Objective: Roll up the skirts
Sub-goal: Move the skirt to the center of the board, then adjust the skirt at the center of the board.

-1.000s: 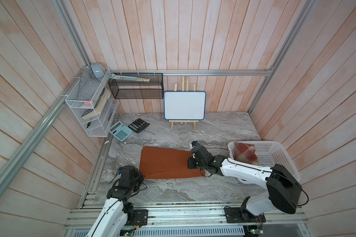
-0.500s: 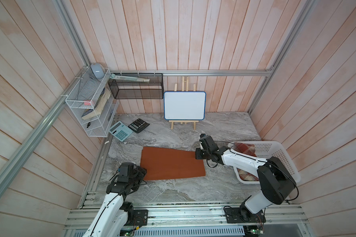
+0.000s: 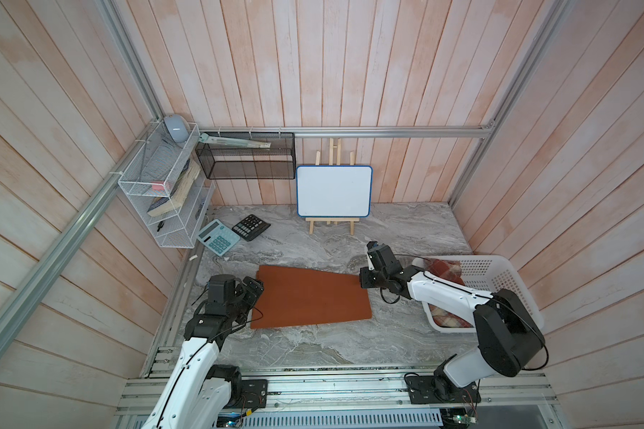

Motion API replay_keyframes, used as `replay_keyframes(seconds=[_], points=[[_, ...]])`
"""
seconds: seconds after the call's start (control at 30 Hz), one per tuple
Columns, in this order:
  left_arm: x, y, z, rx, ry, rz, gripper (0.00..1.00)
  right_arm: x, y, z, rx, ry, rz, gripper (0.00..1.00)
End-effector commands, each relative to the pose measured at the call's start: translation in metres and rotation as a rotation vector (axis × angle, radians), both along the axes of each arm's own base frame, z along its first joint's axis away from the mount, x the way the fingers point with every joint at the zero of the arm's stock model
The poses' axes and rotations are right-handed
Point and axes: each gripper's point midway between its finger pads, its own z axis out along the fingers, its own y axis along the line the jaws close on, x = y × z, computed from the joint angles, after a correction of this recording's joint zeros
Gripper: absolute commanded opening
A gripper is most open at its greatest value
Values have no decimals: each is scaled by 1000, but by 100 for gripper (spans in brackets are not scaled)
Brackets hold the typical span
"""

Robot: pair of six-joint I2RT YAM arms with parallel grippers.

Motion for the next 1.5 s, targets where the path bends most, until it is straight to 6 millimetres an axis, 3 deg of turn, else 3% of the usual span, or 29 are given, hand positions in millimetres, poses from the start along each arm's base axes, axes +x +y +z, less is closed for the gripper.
replay_keyframes(seconds=[0.0,0.13,0.2,0.27,0.3,0.33,0.37,0.47,0.6,0.7,0.87,0.97,1.27,1.47], points=[[26,-18,25,-78,-125,-61,91,-14,-4,-10,-12,46,29,0],[53,-71,44,-111,-188,-222,79,-15,0,-6,8,38,51,0],[55,-103,44,-144,-200,-296,68,-15,1,-11,4,51,53,0],[48,-136,31,-195,-180,-382,56,-14,5,-21,11,75,68,0],[42,-154,22,-234,-172,-431,41,-12,6,-28,8,86,65,0],[37,-168,13,-265,-165,-466,18,-10,8,-34,-2,97,65,0],[33,-175,1,-285,-142,-473,2,-8,8,-40,-9,104,64,0],[27,-188,-25,-333,-133,-482,0,0,5,-56,-12,124,45,0],[28,-181,-59,-297,-91,-448,0,-2,6,-71,-12,160,51,0],[29,-163,-81,-268,-46,-392,0,-8,7,-73,6,180,54,0],[27,-123,-106,-258,9,-327,0,-13,5,-43,40,128,43,0],[22,-98,-119,-228,44,-295,0,-22,3,-38,44,135,47,0],[24,-80,-122,-206,62,-310,0,-68,-1,-90,6,274,65,0],[29,-60,-115,-171,52,-290,0,-110,0,-89,5,315,68,0]])
